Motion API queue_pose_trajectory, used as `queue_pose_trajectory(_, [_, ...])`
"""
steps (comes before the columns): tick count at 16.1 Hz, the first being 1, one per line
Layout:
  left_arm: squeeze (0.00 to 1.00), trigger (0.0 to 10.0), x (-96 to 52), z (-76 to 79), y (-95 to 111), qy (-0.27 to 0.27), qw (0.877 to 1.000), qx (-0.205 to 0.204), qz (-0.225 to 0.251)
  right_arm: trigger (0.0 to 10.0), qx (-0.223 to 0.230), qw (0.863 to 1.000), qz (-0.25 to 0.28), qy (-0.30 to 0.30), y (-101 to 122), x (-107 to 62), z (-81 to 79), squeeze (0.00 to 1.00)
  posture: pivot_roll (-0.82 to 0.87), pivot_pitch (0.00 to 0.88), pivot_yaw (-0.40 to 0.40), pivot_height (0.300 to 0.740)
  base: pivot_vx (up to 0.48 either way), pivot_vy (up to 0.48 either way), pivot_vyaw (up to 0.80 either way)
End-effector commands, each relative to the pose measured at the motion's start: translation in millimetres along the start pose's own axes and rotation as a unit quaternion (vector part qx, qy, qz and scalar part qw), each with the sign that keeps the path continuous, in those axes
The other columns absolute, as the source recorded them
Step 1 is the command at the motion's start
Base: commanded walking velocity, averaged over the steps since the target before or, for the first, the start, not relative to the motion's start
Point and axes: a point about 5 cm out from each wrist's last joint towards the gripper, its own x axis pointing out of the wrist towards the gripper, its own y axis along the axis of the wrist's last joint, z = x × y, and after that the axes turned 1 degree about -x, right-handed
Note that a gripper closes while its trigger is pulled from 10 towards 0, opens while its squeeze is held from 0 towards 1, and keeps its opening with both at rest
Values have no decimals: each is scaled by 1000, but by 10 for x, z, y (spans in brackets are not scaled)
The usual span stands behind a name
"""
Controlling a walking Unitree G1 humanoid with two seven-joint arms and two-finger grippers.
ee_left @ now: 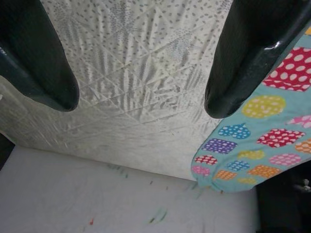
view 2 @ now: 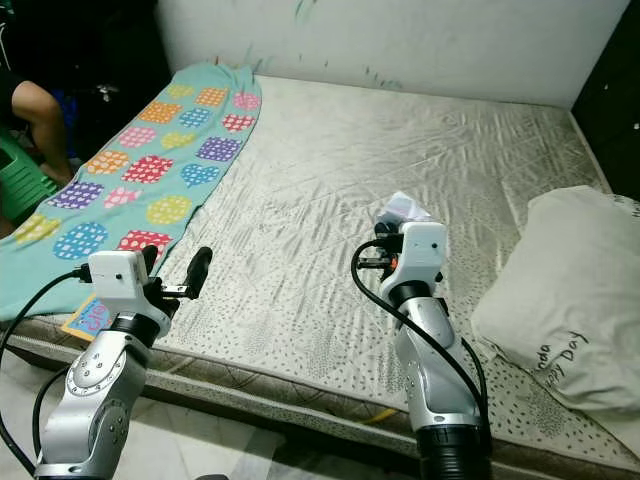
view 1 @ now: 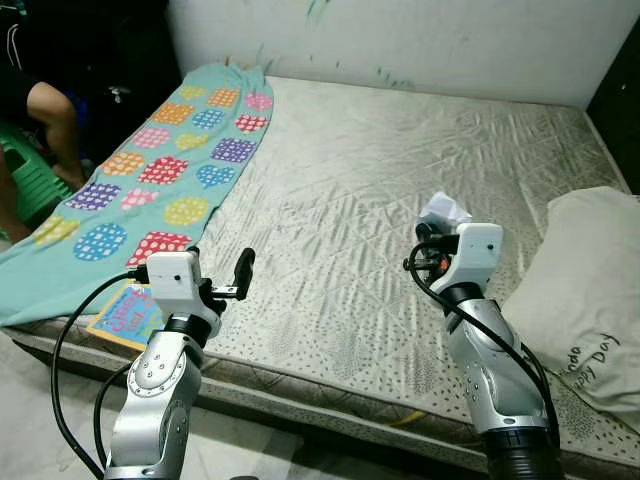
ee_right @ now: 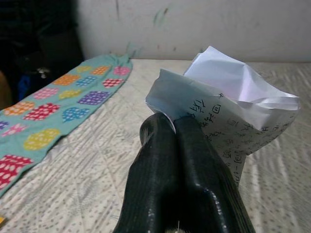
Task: Clean up the room
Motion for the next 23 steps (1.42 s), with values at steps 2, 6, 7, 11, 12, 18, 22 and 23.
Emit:
queue_pose_trajectory(2, [0,10000,-25,3,23,-2,1000,1,1,10000,1,1000,-2,-1,5,-16,7,0,-43,49,25,740,0,0,0])
queue_pose_trajectory(6, [0,10000,-30,-4,18,-2,1000,2,0,10000,3,1000,-11,3,-16,-5,-11,0,-39,43,24,740,0,0,-600])
queue_pose_trajectory(7, [0,10000,-31,-6,17,-3,1000,3,-1,10000,3,1000,-9,2,-14,-5,-10,0,-38,40,24,740,0,0,-800])
queue_pose_trajectory(11, [0,10000,-17,-3,20,-5,1000,1,-1,10000,3,1000,-5,2,-4,9,-9,0,-37,34,25,740,0,71,0])
queue_pose_trajectory(12, [0,10000,-14,-3,20,-5,1000,1,-1,10000,3,1000,-5,2,-2,11,-9,0,-37,34,25,740,0,285,0])
queue_pose_trajectory(18, [0,10000,-1,-7,27,-3,1000,1,0,10000,-2,1000,-5,3,-10,19,-4,0,-38,33,25,740,0,300,0])
queue_pose_trajectory(22, [0,10000,16,2,24,-5,1000,0,1,10000,-6,1000,-4,4,-9,32,2,0,-40,29,23,740,0,344,0])
queue_pose_trajectory(23, [0,10000,19,3,26,-5,1000,0,1,10000,-7,1000,-4,4,-9,34,-1,0,-40,29,23,740,0,386,0])
